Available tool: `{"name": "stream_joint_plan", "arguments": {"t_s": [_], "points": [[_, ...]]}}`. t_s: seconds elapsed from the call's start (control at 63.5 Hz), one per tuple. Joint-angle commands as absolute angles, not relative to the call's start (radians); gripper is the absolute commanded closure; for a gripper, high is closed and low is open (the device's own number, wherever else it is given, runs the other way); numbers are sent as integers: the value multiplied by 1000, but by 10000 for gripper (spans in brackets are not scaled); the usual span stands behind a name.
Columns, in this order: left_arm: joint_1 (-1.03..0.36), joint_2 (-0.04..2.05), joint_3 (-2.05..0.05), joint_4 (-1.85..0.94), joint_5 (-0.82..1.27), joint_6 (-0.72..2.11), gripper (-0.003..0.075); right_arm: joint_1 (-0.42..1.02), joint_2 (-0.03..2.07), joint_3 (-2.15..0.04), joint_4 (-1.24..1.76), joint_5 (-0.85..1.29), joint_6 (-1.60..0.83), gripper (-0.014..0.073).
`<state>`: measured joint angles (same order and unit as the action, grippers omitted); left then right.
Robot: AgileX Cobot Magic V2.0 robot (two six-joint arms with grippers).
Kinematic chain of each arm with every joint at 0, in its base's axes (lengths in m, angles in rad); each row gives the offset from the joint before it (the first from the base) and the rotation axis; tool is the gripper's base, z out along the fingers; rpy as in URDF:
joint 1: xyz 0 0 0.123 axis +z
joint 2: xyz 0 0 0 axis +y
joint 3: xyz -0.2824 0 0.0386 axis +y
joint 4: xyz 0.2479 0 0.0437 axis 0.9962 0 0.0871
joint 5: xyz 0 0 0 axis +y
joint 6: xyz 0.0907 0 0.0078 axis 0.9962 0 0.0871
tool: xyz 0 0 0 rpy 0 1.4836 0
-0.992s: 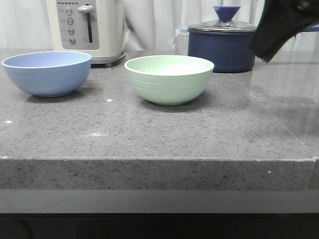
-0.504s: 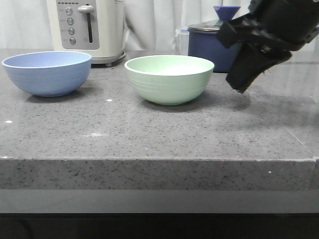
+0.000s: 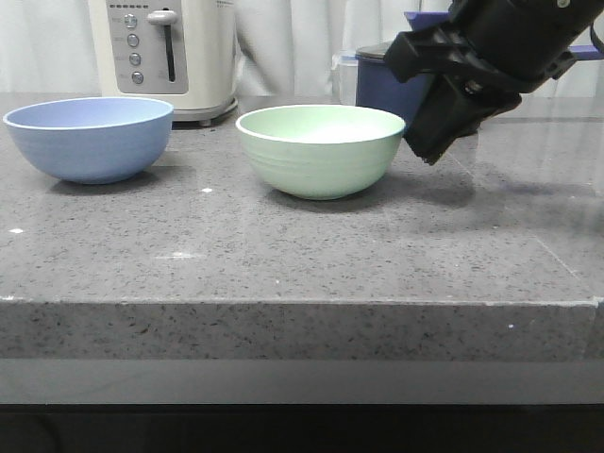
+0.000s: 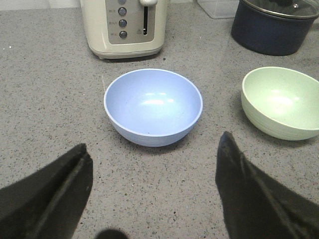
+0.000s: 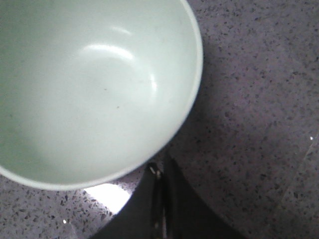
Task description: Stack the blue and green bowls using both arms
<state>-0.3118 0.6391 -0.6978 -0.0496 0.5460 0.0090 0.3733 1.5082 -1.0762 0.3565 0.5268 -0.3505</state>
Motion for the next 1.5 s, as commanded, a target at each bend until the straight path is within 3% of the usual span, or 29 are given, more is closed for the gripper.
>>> {"name": "stream_joint_plan", "arguments": {"t_s": [0.0,1.056,1.26,1.481], "points": [[-322,644,-731,-58,468,8,208,373,1477,-1108,379,467,-359,653],[-322,644,-737,-27,394,8,208,373,1477,-1108,378,467,-359,658],[-319,744,-913,6,578,0,208,373,1477,-1108,378,466,-359,658],[-291,1007,-1187,6,792,0,208,373,1477,-1108,378,466,-359,658]]}}
